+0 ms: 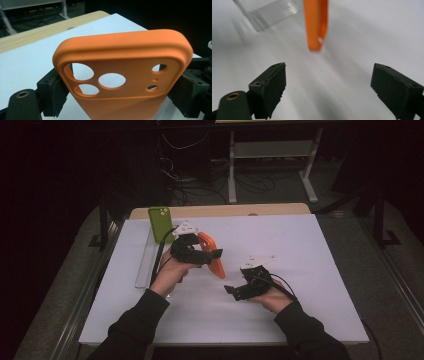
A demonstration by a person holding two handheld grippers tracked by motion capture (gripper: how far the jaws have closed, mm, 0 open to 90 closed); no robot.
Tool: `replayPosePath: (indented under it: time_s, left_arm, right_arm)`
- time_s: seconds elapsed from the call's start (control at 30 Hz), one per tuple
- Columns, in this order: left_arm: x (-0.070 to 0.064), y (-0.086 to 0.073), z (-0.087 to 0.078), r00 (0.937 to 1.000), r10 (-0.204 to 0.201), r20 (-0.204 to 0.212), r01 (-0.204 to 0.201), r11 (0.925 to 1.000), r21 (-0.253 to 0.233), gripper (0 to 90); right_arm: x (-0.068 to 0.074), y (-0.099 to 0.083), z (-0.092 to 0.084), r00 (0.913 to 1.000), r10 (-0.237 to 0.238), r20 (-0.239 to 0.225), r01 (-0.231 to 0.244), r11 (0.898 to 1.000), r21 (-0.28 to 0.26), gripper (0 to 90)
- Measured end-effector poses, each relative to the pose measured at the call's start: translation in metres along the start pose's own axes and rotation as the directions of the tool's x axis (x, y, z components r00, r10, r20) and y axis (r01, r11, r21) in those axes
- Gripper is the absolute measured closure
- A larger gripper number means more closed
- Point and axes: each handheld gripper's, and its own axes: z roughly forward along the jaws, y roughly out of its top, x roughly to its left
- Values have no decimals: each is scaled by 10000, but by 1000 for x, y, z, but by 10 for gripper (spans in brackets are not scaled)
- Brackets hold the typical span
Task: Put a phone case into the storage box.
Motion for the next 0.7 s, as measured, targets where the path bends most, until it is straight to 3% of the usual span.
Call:
replayPosePath:
  time_s: [0.1,0.2,0.37,0.47,0.6,0.7]
  left_arm:
    - [4,7,-4,9996,6,-278,-5,10000,25,134]
    - [9,15,-9,9983,171,-561,-172,9999,-4,134]
    - [19,27,-19,9929,143,-1179,-155,9998,-91,134]
    - [27,34,-28,9887,103,-1494,-129,9998,-168,134]
    - [41,44,-39,9778,54,-2096,-107,9996,-242,134]
    - [53,51,-50,9626,-57,-2709,-43,9993,-363,134]
  right_arm:
    - [-6,-4,-3,9997,87,215,-88,10000,43,7]
    - [-12,-8,-7,9991,166,382,-173,9997,172,0]
    - [-22,-18,-19,9968,98,788,-109,9998,138,0]
    - [-27,-25,-27,9968,138,789,-143,9999,54,0]
    - [-32,-36,-36,9941,152,1078,-164,9998,108,0]
    - [-35,-43,-42,9922,236,1221,-254,9996,131,0]
